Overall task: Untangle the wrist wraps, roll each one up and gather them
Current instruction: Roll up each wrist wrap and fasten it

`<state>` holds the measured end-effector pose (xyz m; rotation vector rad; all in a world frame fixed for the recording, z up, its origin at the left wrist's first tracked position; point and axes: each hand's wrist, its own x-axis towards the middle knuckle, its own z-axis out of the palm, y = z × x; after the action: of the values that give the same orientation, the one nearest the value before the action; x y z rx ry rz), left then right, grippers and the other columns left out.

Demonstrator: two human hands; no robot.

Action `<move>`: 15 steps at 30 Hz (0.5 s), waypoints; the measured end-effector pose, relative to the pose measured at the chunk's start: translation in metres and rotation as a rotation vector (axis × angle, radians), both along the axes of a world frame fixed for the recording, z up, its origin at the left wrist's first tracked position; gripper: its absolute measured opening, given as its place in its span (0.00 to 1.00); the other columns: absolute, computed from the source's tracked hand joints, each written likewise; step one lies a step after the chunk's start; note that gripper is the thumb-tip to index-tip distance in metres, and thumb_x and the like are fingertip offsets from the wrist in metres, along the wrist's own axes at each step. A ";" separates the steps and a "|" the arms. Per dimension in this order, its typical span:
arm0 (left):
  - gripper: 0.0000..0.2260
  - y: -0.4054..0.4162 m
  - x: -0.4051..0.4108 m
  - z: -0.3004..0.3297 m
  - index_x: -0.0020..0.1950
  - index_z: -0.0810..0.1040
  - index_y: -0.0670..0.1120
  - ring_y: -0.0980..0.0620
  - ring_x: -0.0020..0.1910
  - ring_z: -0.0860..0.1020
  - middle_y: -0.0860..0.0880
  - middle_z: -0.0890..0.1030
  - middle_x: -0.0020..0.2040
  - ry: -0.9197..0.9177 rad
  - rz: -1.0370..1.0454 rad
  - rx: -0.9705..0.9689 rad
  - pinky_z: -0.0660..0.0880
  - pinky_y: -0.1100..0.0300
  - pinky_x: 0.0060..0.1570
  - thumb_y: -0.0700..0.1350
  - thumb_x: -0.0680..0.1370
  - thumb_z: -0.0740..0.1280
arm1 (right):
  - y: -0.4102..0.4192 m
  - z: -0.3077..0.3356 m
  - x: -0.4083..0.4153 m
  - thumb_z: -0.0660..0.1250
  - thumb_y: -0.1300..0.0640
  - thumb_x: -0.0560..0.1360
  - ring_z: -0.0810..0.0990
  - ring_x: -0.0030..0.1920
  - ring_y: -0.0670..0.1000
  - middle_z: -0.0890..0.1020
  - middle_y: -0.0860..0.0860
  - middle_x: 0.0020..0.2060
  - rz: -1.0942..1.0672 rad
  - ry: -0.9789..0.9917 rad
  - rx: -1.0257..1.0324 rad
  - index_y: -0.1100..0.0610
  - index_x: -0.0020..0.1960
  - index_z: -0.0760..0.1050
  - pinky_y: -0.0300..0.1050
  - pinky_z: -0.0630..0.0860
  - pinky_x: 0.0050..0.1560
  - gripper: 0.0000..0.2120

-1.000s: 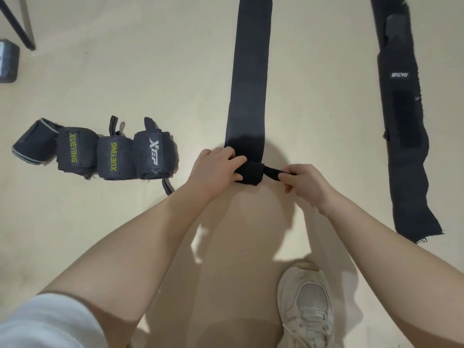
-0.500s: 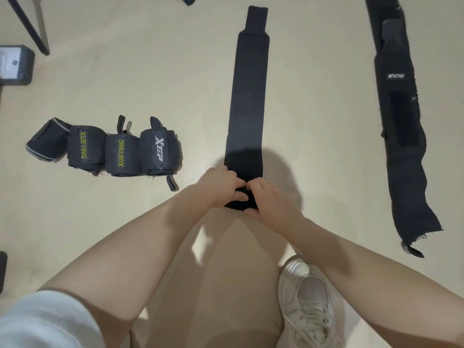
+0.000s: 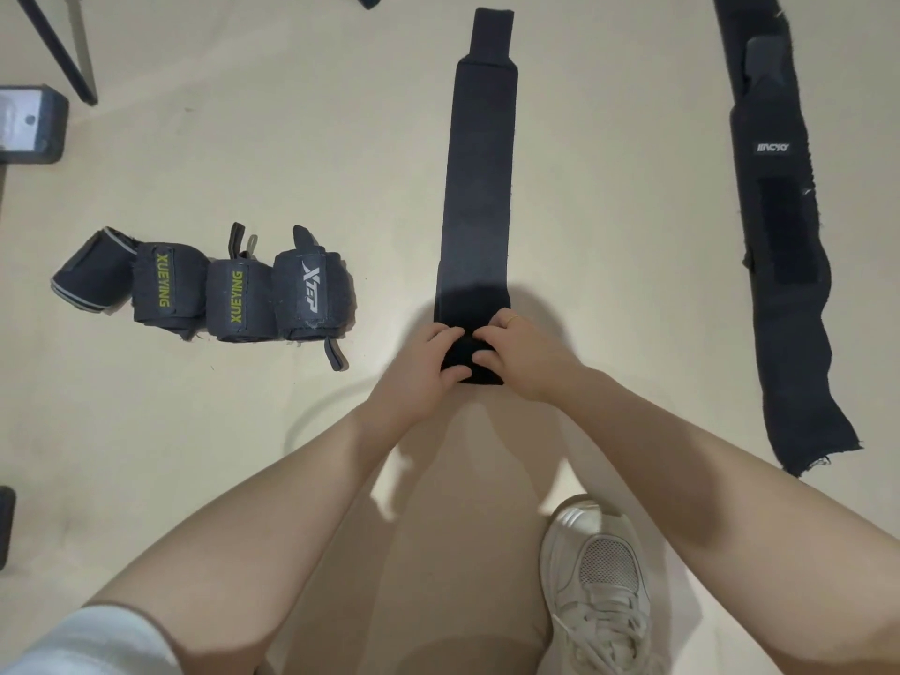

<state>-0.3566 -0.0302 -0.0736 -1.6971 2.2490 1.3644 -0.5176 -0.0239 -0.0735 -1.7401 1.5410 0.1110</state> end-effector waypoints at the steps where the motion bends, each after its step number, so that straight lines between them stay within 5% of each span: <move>1: 0.22 -0.002 -0.001 0.001 0.71 0.67 0.42 0.50 0.63 0.70 0.47 0.70 0.67 0.020 0.034 0.009 0.58 0.74 0.53 0.43 0.78 0.65 | 0.002 -0.001 0.000 0.57 0.52 0.80 0.69 0.60 0.54 0.71 0.54 0.59 -0.044 -0.012 -0.053 0.57 0.67 0.69 0.50 0.70 0.59 0.17; 4: 0.21 -0.006 0.000 0.002 0.69 0.69 0.44 0.53 0.56 0.73 0.48 0.75 0.63 0.082 0.176 0.088 0.63 0.71 0.51 0.43 0.77 0.66 | 0.016 -0.002 0.002 0.66 0.52 0.76 0.74 0.58 0.58 0.74 0.56 0.60 -0.013 0.035 -0.287 0.60 0.63 0.72 0.51 0.74 0.53 0.19; 7: 0.21 -0.002 -0.001 0.000 0.68 0.70 0.46 0.53 0.55 0.75 0.49 0.75 0.61 0.166 0.375 0.179 0.69 0.62 0.57 0.42 0.75 0.69 | 0.028 -0.012 0.000 0.77 0.55 0.65 0.78 0.53 0.62 0.77 0.60 0.57 0.137 0.111 -0.306 0.65 0.61 0.74 0.55 0.80 0.45 0.28; 10: 0.22 0.007 -0.005 -0.005 0.66 0.71 0.44 0.53 0.58 0.74 0.52 0.75 0.60 0.207 0.685 0.204 0.71 0.55 0.61 0.44 0.74 0.71 | 0.022 -0.011 0.002 0.68 0.61 0.74 0.71 0.63 0.60 0.70 0.58 0.66 0.096 0.123 -0.301 0.62 0.70 0.66 0.55 0.76 0.55 0.26; 15: 0.11 0.004 -0.007 -0.004 0.57 0.79 0.42 0.46 0.55 0.80 0.44 0.82 0.54 0.462 1.052 0.458 0.74 0.46 0.60 0.44 0.76 0.67 | 0.000 -0.001 -0.003 0.64 0.53 0.77 0.64 0.69 0.53 0.69 0.52 0.68 0.068 0.052 -0.209 0.56 0.74 0.61 0.43 0.61 0.64 0.28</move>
<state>-0.3641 -0.0261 -0.0779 -2.6371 0.8507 2.3701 -0.5203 -0.0241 -0.0746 -1.9676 1.5777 0.0303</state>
